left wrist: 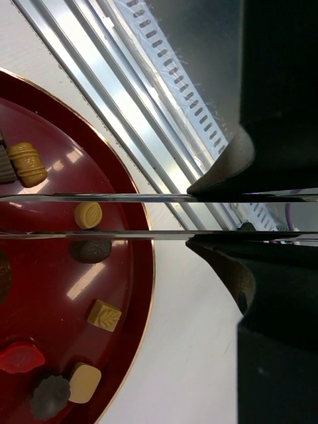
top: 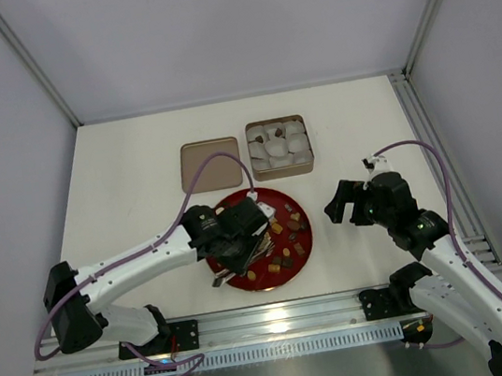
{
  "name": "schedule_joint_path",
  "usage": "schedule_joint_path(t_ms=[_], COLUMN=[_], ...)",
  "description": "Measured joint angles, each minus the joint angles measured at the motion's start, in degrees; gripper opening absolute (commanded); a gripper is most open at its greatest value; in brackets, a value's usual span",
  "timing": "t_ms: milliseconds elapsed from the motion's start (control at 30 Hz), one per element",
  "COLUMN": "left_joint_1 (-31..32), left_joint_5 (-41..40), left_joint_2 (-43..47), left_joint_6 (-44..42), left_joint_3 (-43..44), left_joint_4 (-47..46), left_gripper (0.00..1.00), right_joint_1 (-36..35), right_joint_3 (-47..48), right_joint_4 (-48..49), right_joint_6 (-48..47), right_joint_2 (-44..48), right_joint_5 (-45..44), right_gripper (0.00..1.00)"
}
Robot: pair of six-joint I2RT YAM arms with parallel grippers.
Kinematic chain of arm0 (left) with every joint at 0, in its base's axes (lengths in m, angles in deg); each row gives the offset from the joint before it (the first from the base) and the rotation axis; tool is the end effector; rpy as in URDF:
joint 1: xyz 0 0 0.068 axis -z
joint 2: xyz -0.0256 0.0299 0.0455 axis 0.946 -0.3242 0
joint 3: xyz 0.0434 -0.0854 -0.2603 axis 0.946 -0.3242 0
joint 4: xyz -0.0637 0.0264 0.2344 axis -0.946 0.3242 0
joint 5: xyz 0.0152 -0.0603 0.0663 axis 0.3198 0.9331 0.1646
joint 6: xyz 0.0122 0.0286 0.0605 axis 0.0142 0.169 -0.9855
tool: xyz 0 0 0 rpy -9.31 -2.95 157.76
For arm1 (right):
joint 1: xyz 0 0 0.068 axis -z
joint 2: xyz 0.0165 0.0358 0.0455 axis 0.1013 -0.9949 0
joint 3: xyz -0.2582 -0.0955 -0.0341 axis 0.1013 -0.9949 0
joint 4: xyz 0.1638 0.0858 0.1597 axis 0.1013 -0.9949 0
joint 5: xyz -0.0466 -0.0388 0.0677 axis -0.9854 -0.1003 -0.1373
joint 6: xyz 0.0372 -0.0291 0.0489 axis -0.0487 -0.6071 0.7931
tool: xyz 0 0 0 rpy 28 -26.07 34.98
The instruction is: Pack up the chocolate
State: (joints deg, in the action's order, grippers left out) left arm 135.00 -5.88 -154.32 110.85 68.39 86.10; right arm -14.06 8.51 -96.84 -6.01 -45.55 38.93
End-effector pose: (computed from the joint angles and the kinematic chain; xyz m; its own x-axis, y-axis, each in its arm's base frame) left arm 0.1085 -0.2140 0.2667 -0.7513 0.5894 -0.2968 0.6330 0.7708 -0.0718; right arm 0.1369 0.0516 0.2285 -0.6596 0.2462 -0.7102 -0.0754 0.9184 0.3885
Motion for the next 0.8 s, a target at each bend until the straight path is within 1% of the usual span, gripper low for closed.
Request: schedule_joint_path(t_ms=[200, 567, 700, 800], left_joint_1=[0.0, -0.37, -2.64, -5.53], left_joint_5=[-0.46, -5.31, -6.58, -6.99], left_joint_2=[-0.04, -0.85, -4.46, -9.27], left_joint_6=[0.0, -0.09, -0.92, -1.84], left_joint_3=[3.08, 14.88, 21.79, 28.7], left_joint_4=[1.03, 4.33, 4.46, 3.63], left_gripper=[0.21, 0.19, 0.21, 0.21], right_joint_1=[0.0, 0.0, 0.0, 0.0], right_joint_3=[0.0, 0.0, 0.02, 0.07], right_joint_4=[-0.02, -0.02, -0.02, -0.02], right_joint_6=[0.0, 0.0, 0.02, 0.07], right_joint_2=[-0.02, -0.02, -0.02, -0.02], right_joint_5=[0.0, 0.0, 0.02, 0.09], right_gripper=[1.0, 1.0, 1.0, 1.0])
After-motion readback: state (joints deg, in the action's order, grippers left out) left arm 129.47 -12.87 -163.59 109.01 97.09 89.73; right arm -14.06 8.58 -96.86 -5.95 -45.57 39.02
